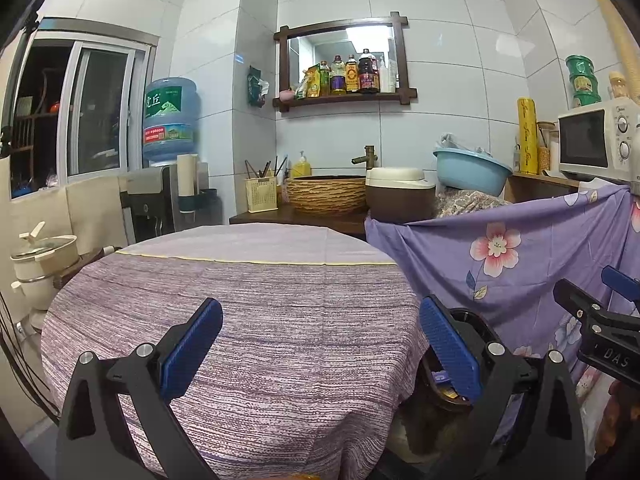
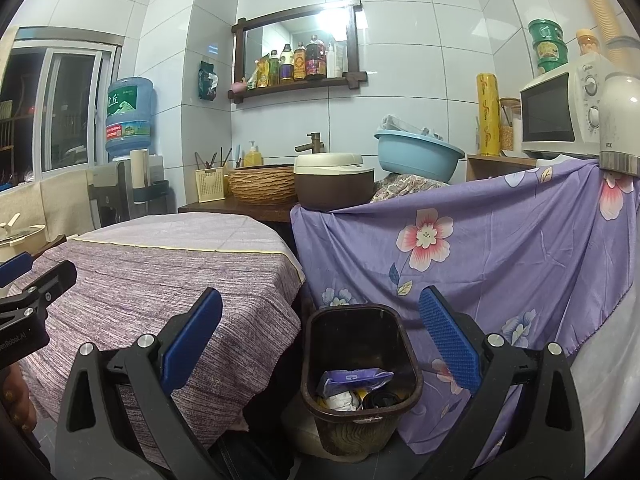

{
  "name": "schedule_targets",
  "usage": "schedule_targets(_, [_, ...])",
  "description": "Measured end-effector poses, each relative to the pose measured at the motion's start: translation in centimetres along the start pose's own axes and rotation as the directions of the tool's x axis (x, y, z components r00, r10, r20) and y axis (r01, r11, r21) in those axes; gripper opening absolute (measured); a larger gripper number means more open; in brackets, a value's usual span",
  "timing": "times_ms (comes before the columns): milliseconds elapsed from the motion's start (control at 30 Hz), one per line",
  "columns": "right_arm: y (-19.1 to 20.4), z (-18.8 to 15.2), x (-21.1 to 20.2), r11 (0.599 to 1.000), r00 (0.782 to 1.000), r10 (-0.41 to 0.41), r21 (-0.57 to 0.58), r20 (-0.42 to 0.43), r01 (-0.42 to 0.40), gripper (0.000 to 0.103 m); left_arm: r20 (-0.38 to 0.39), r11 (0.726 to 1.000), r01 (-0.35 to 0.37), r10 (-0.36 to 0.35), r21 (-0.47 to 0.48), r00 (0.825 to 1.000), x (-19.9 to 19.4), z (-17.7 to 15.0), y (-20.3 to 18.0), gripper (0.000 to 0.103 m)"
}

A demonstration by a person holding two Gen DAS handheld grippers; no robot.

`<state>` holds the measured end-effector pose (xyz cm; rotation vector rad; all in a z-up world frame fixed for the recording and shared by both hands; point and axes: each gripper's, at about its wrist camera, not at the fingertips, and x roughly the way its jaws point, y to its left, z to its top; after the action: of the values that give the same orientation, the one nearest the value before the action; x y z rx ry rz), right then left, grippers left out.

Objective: Collect trash

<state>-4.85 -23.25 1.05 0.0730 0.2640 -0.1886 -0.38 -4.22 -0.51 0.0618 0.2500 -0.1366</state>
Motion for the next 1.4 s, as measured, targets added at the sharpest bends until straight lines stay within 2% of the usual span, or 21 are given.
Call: schedule_targets(1400, [-0.1,-0.36,0.44,1.0,1.0,0.0,0.005,-0.014,0.0,0.097,-0.003,1.0,-0.007,0.007,0.007,1.0,0.12,-0.27,0.61,0.098])
